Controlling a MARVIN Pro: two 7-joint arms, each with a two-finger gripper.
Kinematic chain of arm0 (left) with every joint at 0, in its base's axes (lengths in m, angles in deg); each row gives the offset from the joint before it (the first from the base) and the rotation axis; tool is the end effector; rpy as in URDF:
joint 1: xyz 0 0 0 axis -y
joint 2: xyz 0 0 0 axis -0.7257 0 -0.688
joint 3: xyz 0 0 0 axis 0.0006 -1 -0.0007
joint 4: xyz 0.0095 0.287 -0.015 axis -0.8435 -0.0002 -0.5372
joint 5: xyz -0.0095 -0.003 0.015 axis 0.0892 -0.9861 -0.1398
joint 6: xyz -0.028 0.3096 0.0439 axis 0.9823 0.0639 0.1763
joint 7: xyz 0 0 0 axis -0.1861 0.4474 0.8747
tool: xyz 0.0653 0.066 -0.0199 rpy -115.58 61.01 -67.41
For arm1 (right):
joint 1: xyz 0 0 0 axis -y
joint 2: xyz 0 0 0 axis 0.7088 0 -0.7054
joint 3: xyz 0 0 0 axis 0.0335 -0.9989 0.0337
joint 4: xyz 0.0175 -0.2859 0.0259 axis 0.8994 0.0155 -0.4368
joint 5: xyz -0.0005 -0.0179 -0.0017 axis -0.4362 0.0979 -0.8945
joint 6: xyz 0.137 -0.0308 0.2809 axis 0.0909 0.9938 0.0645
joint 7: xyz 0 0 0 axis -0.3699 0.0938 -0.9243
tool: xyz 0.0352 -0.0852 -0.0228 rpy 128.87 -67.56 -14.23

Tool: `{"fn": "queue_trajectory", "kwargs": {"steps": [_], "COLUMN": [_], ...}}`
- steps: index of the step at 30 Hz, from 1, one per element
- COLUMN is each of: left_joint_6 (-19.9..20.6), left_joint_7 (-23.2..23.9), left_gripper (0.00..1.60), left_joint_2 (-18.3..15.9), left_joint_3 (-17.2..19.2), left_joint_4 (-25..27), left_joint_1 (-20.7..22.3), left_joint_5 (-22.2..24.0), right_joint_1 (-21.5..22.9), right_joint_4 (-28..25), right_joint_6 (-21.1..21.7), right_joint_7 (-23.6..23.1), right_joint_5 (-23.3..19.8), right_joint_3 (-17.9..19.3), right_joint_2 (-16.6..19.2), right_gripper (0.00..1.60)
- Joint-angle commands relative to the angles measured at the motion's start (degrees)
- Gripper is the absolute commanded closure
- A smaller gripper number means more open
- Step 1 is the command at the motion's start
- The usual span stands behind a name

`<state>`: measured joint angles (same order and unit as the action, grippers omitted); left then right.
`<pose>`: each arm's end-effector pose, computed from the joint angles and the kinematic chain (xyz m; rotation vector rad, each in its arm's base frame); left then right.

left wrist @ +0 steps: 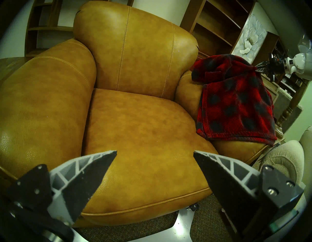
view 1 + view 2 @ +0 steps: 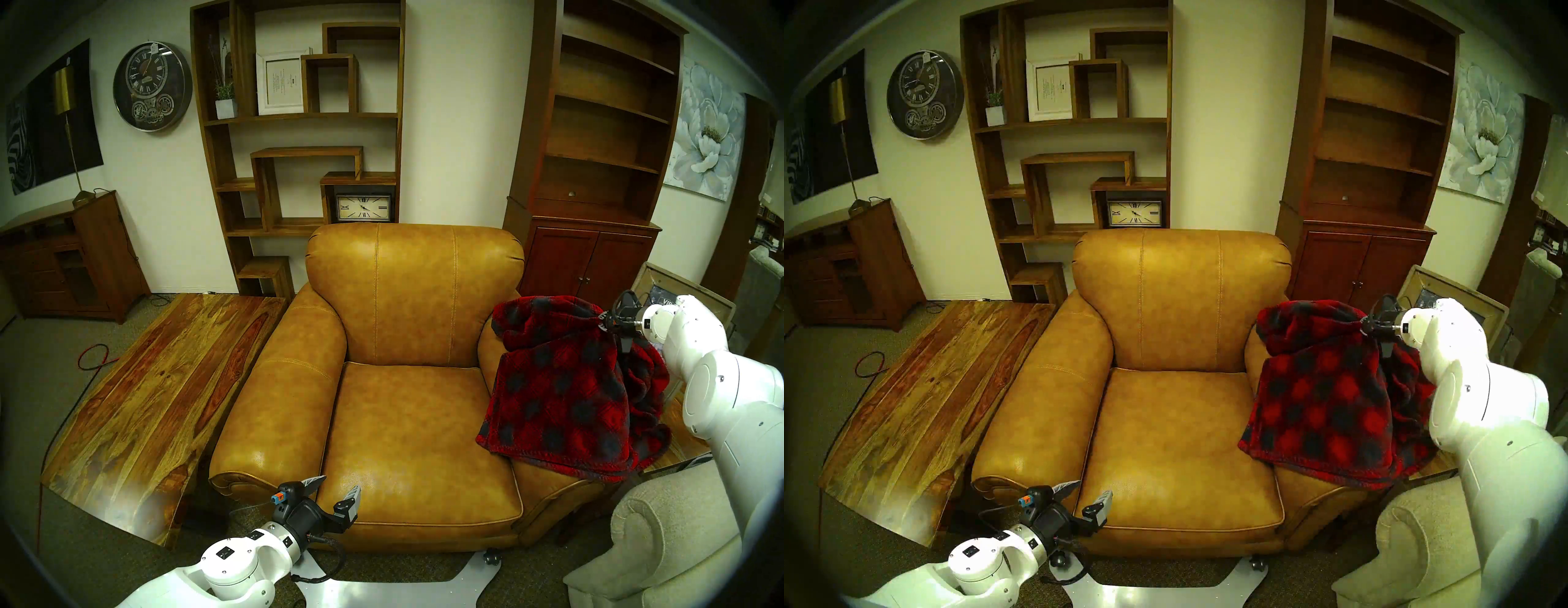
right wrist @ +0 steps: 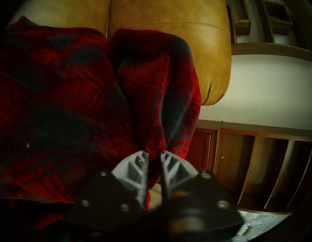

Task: Move the blanket from sofa and drape it over the sofa arm

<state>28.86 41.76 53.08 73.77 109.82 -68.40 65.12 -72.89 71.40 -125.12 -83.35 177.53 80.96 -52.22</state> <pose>0.2212 -0.0123 -0.4236 2.2950 -0.1380 1.3736 0.5311 -0.3470 -0.2329 1.6488 1.7083 0.8824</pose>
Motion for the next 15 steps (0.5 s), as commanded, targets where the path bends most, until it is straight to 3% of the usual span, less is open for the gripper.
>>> {"fn": "queue_trajectory", "kwargs": {"steps": [1, 9, 15], "left_joint_6": [0.0, -0.1, -0.1], "left_joint_7": [0.1, 0.1, 0.1], "left_gripper": [0.0, 0.0, 0.0], "left_joint_2": [-0.3, -0.2, -0.2], "left_joint_3": [0.1, 0.1, 0.1], "left_joint_4": [1.4, 1.2, 1.2], "left_joint_1": [-0.3, -0.2, -0.2], "left_joint_5": [0.1, 0.1, 0.1], "right_joint_1": [-0.3, 2.5, 5.3], "right_joint_4": [1.8, 0.8, 2.6], "right_joint_6": [-5.2, -5.0, -6.7], "right_joint_7": [0.4, 5.1, 6.4], "right_joint_5": [-0.1, -4.5, -10.2], "right_joint_3": [-0.2, 4.6, 11.0], "right_joint_2": [1.9, 2.1, 1.5], "right_gripper": [0.0, 0.0, 0.0]}}
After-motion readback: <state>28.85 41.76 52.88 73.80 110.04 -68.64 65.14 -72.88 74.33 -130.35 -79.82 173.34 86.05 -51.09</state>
